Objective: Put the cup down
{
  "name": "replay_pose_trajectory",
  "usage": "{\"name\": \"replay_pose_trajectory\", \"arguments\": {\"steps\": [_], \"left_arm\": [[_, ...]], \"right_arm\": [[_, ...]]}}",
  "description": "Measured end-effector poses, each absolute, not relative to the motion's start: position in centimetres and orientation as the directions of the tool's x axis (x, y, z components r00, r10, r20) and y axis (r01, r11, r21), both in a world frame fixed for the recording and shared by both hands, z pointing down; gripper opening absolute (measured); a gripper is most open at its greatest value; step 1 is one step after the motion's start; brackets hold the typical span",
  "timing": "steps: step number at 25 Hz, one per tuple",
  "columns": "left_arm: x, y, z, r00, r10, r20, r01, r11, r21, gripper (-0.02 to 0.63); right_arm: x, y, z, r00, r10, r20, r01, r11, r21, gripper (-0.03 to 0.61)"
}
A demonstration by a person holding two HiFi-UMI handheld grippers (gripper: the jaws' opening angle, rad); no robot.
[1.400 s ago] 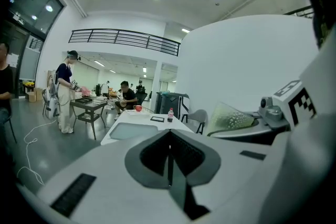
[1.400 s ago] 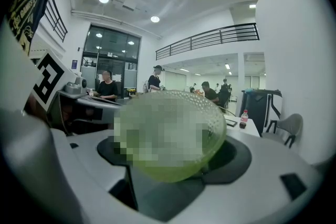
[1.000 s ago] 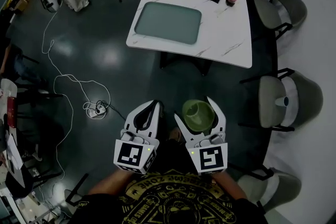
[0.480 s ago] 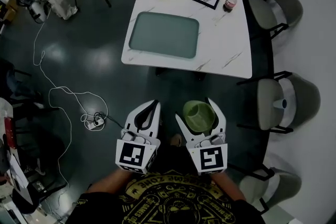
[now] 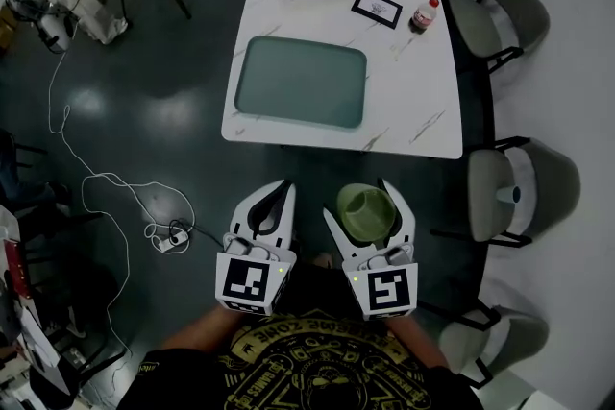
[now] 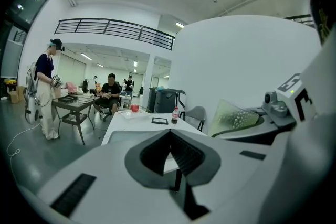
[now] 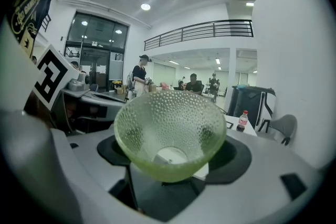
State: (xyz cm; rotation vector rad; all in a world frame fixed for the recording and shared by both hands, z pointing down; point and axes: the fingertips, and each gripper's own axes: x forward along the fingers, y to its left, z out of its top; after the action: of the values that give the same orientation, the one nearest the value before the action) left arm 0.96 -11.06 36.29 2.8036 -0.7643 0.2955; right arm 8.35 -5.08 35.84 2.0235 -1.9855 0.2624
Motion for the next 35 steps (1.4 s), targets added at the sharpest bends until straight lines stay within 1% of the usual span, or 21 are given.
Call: {"name": "replay_pose_trajectory", "arguments": {"steps": [3, 8, 18, 25, 35], "left_arm": [[0.8, -12.3, 36.6, 0.849, -0.458, 0.263, -0.507, -0.846, 0.165, 0.009], [0.8, -14.6, 36.0, 0.864, -0.444, 0.237, -0.488, -0.855, 0.179, 0.009], [-0.5, -17.6, 34.4, 0.859, -0.475, 0.193, -0.507, -0.844, 0.178, 0.009], [-0.5, -19.6, 35.1, 0.83, -0.518, 0.208, -0.553, -0.813, 0.182, 0.009], [2.1, -24.3, 36.9, 0.758, -0.602, 0.253, -0.646, -0.748, 0.154, 0.009]], "right_arm": [[8.4, -6.5, 35.7, 0.043, -0.942, 0.334, -0.996, -0.012, 0.094, 0.38], [8.3, -8.8, 35.1, 0.057, -0.943, 0.328, -0.994, -0.022, 0.11, 0.38], [8.3, -12.0, 33.6, 0.06, -0.948, 0.313, -0.991, -0.019, 0.135, 0.38], [8.5, -14.6, 34.5, 0.004, -0.949, 0.315, -0.991, 0.039, 0.129, 0.38], [11.4, -19.8, 36.8, -0.09, -0.934, 0.346, -0.982, 0.141, 0.126, 0.38]]}}
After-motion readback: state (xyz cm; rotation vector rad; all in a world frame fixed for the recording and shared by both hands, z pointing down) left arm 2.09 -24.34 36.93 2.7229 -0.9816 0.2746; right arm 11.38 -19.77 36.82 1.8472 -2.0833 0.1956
